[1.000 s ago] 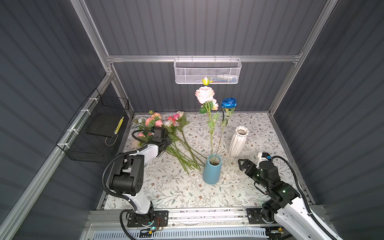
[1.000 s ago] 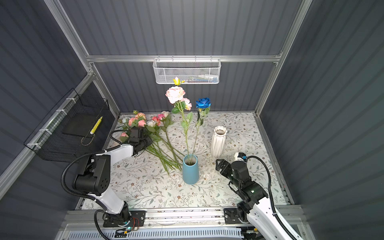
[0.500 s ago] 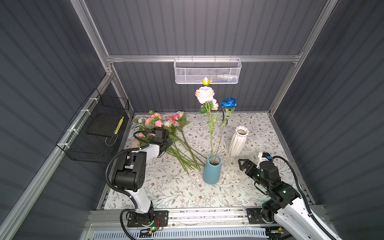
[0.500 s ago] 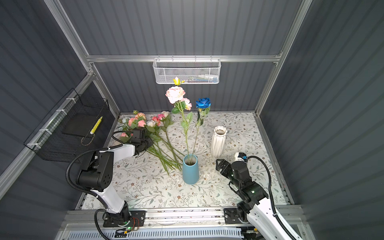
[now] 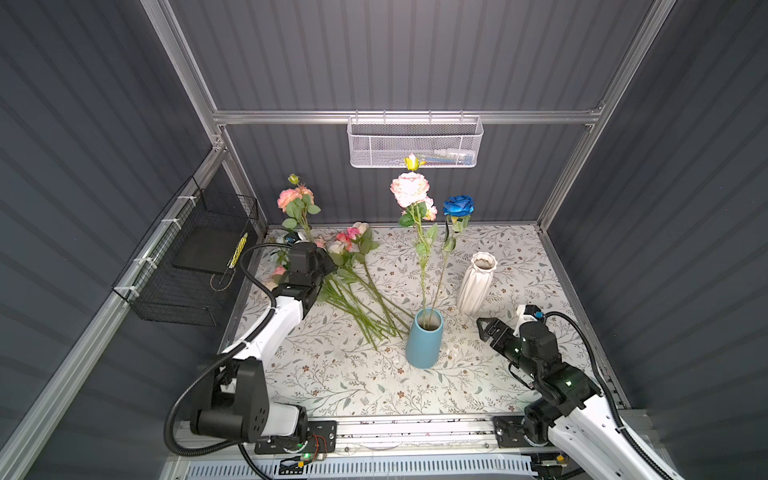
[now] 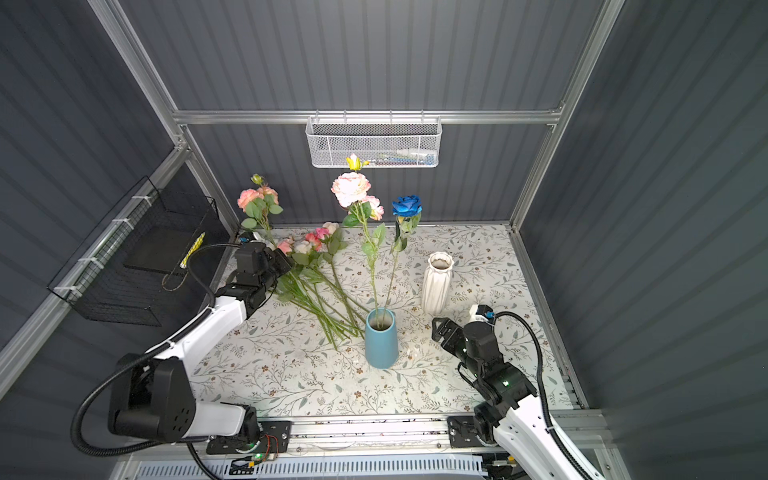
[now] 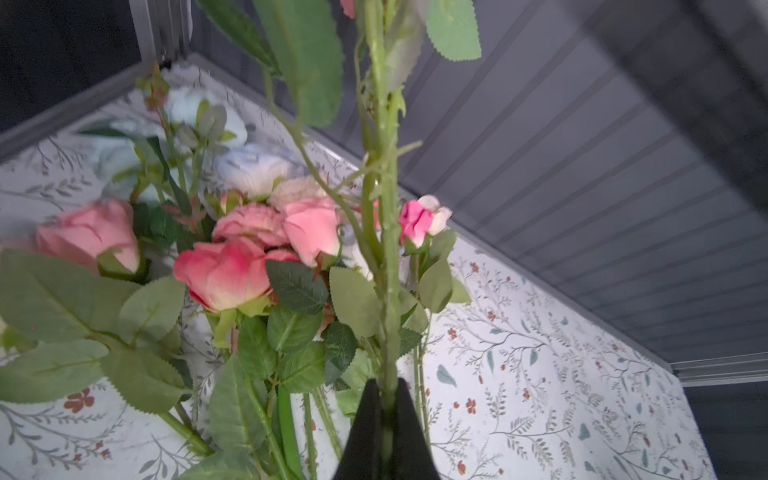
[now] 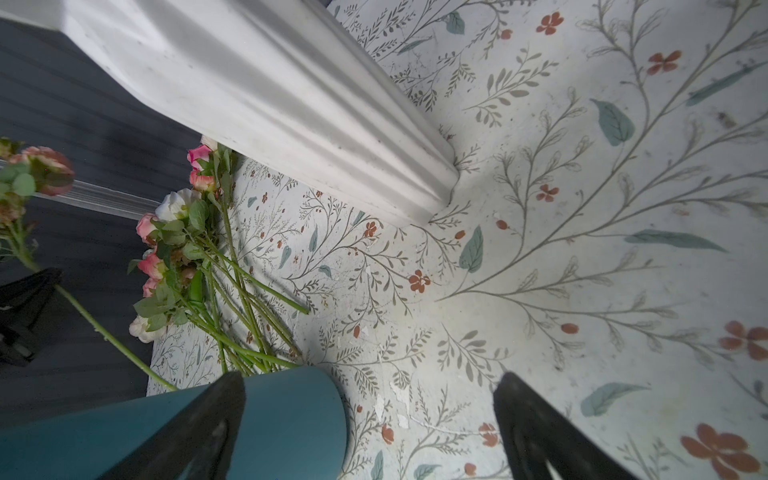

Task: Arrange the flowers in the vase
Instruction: 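Lift the pink flower stem upward out of the pile with the left gripper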

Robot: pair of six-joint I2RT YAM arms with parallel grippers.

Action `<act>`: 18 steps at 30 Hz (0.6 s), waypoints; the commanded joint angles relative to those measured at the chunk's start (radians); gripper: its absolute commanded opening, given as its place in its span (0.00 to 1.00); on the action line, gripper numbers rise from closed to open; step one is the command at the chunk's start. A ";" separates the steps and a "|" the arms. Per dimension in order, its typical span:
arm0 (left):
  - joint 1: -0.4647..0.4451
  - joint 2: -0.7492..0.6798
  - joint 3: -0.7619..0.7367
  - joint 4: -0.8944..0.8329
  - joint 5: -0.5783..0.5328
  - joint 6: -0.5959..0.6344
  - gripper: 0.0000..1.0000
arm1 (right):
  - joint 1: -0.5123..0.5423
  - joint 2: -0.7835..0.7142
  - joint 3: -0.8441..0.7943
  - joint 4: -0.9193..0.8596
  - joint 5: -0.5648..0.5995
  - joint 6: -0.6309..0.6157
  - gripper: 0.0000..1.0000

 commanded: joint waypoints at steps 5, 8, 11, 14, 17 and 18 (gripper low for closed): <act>0.005 -0.226 0.043 -0.062 0.149 0.063 0.00 | -0.003 -0.010 0.053 0.002 -0.050 -0.044 0.95; 0.005 -0.326 0.051 -0.093 0.245 0.069 0.00 | -0.003 -0.030 0.094 0.011 -0.091 -0.090 0.94; 0.005 -0.429 0.046 -0.139 0.306 0.085 0.00 | -0.003 -0.052 0.135 0.057 -0.203 -0.150 0.92; 0.005 -0.524 0.040 -0.189 0.351 0.108 0.00 | 0.000 -0.047 0.193 0.081 -0.333 -0.185 0.89; 0.005 -0.610 0.026 -0.213 0.398 0.121 0.00 | 0.020 -0.055 0.226 0.109 -0.452 -0.197 0.86; 0.005 -0.636 0.022 -0.219 0.422 0.128 0.00 | 0.036 -0.055 0.241 0.115 -0.483 -0.208 0.85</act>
